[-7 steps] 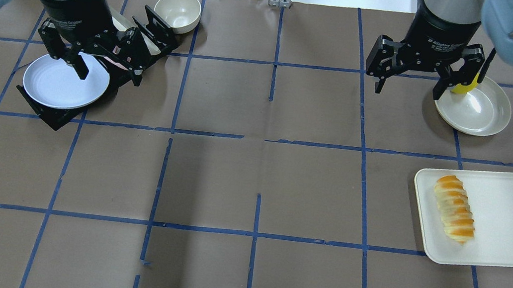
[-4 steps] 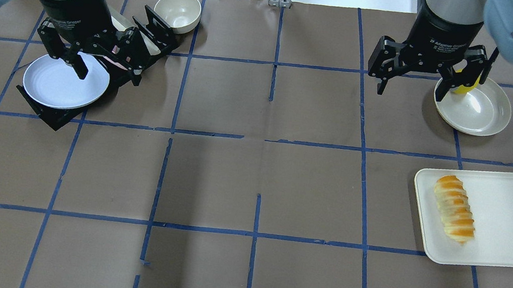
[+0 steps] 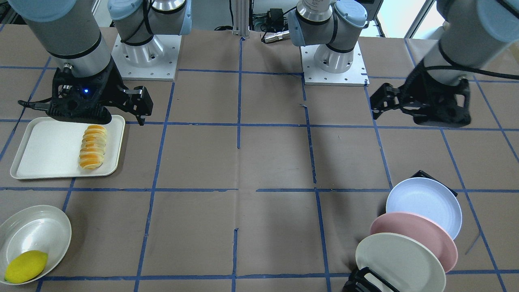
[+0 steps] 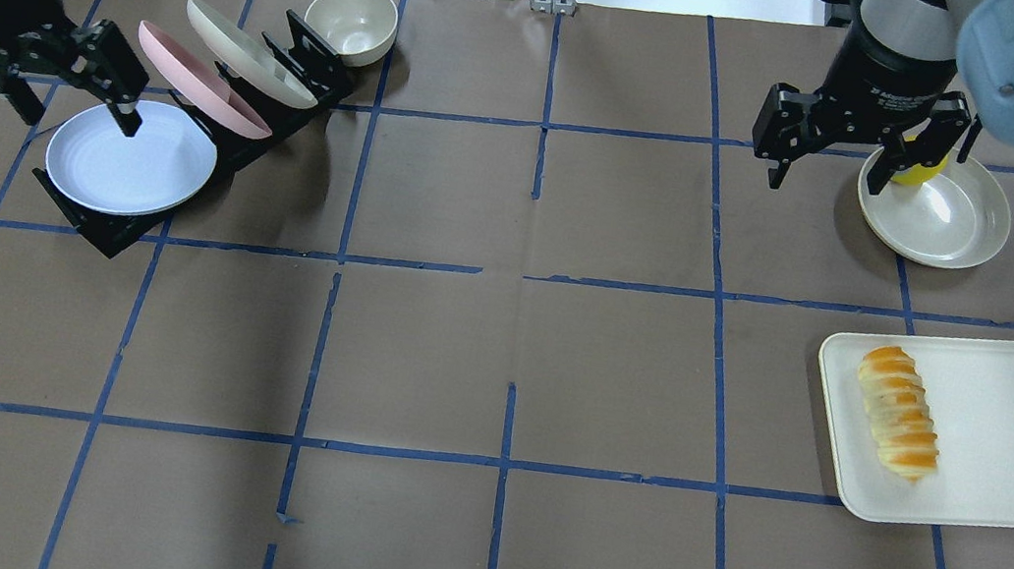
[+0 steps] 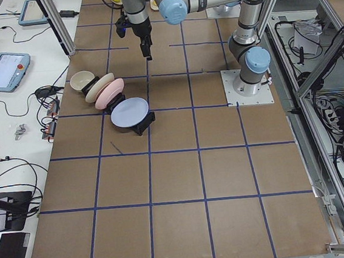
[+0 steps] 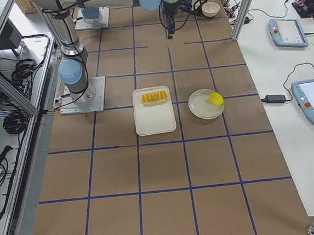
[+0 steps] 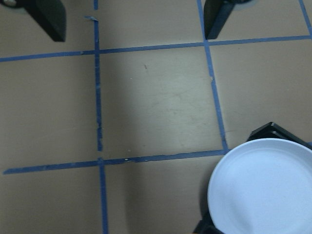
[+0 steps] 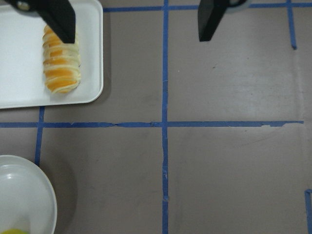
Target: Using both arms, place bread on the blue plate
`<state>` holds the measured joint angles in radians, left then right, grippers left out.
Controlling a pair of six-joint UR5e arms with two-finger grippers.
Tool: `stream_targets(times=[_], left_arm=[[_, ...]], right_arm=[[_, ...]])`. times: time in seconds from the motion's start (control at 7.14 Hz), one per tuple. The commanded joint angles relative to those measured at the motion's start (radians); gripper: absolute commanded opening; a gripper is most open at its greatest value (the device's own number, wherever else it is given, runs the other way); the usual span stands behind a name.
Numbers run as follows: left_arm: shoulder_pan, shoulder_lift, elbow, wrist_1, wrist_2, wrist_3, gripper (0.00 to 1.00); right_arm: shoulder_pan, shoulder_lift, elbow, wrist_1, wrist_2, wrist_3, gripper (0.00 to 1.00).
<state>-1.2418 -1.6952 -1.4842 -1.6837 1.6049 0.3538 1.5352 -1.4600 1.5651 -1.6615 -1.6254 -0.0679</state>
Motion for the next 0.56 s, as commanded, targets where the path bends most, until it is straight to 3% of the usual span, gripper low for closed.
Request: stream_targets(times=[0.0,0.28,0.42], left_arm=[[0.135,-0.108,0.08,0.006,-0.008,0.146,1.0],[0.241,-0.284,0.198,0.006,-0.023,0.325,1.0],[0.266,-0.379,0.255,0.007,-0.089,0.382,1.0]], right_arm=[[-0.145,-0.008,0.183,-0.185,-0.002,-0.224,0.89],[-0.265,-0.016,0.364,-0.298,-0.011,-0.368,0.85],[-0.336,-0.005,0.471,-0.416,-0.022,-0.448,0.84]])
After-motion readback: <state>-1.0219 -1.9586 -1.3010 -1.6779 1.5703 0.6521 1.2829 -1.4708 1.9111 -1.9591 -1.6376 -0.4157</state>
